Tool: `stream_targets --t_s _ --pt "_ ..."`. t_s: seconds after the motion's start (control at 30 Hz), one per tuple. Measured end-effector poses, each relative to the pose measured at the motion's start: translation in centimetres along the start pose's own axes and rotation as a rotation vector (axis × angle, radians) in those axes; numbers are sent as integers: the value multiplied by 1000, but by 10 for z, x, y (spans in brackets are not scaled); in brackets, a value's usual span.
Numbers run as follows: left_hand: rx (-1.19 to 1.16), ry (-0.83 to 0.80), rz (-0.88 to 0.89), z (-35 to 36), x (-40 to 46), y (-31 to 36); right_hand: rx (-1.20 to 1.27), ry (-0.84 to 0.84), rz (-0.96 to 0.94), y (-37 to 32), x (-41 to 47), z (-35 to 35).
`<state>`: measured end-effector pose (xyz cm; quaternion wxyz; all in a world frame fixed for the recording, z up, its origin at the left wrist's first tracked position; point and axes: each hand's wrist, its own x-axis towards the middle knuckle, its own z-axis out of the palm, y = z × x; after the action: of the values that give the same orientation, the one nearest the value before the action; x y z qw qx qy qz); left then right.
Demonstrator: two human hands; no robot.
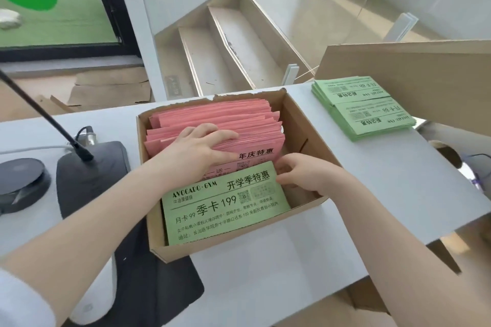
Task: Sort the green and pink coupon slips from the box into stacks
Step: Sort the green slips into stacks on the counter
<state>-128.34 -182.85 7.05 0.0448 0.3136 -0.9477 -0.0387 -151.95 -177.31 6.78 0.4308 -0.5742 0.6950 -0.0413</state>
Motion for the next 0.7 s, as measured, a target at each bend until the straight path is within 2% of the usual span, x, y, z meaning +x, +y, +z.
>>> stream_targets --t_s 0.1,0.23,0.33,0.4,0.5,0.63,0.7 --pt "-7 58 40 4 0 -3 185 10 -22 1 -3 2" --pt "-22 73 23 5 1 -4 143 -38 -80 -6 -10 4" --pt "-78 30 -7 0 3 -2 15 24 -173 -13 -18 6" --pt "-300 37 -93 -8 2 -1 42 89 -259 -17 -27 5" --pt "-676 120 -216 -28 -14 3 272 253 -464 -19 -47 0" --pt "-750 343 -240 -51 -51 33 516 434 -671 -7 -77 -5" --pt "-932 405 -226 -59 -67 56 606 504 -724 1 -91 -9"
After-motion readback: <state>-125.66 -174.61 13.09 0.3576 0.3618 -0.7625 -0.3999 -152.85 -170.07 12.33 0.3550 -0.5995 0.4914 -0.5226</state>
